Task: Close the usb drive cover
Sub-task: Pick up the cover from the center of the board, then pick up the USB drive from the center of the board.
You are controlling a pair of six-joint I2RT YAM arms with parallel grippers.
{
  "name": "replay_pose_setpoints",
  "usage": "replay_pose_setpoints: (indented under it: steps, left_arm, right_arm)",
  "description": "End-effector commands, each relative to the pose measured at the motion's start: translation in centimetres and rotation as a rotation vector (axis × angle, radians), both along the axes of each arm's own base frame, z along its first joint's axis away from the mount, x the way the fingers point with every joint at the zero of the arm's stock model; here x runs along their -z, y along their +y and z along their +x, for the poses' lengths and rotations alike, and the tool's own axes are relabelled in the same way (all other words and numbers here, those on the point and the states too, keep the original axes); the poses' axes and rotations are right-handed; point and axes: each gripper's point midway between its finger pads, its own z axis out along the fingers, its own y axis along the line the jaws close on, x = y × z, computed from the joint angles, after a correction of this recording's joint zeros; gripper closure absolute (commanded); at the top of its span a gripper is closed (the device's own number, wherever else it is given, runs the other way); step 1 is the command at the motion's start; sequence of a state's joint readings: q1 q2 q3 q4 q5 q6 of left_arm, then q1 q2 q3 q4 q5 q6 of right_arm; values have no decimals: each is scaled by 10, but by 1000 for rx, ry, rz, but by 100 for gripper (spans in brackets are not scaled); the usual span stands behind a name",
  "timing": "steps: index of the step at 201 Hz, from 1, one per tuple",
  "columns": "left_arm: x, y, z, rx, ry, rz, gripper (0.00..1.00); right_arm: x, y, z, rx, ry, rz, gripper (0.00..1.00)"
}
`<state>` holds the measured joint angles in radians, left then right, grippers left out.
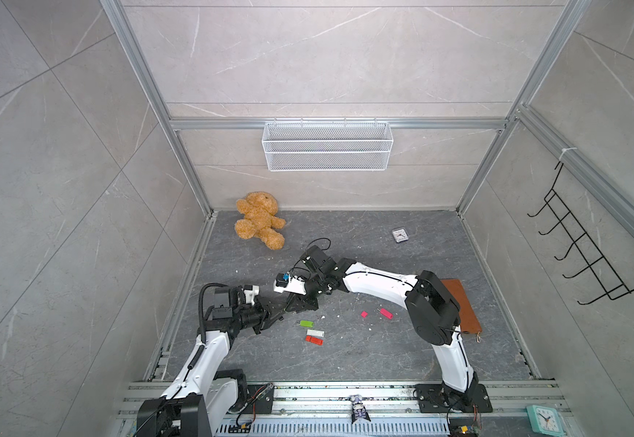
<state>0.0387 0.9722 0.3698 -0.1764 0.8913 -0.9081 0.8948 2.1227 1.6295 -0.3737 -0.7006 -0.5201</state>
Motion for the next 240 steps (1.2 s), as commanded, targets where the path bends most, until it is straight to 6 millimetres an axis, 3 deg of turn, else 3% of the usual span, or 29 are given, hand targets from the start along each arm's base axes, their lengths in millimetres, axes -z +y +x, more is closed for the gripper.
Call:
replay_pose_setpoints:
  steps: [1,83,103,138,185,240]
  left_arm:
    - [-2,-2,0,8,-11,-1,72]
    - [-2,-2,0,-4,-17,-10,96]
    - [-2,-2,0,-5,-19,-11,99]
    - [1,-1,-1,-12,-16,-3,100]
    - [5,1,0,-20,-10,11,100]
    - [6,3,-1,-26,-4,25,100]
  right_arm:
    - [-30,3,2,7,-3,74,78]
    - [-24,7,5,29,35,58,77]
    - [-22,6,8,55,24,42,68]
    - [-11,-18,17,120,-56,-54,59]
    - [17,-58,14,202,-60,-237,57]
    - [42,-69,10,263,-67,-378,56]
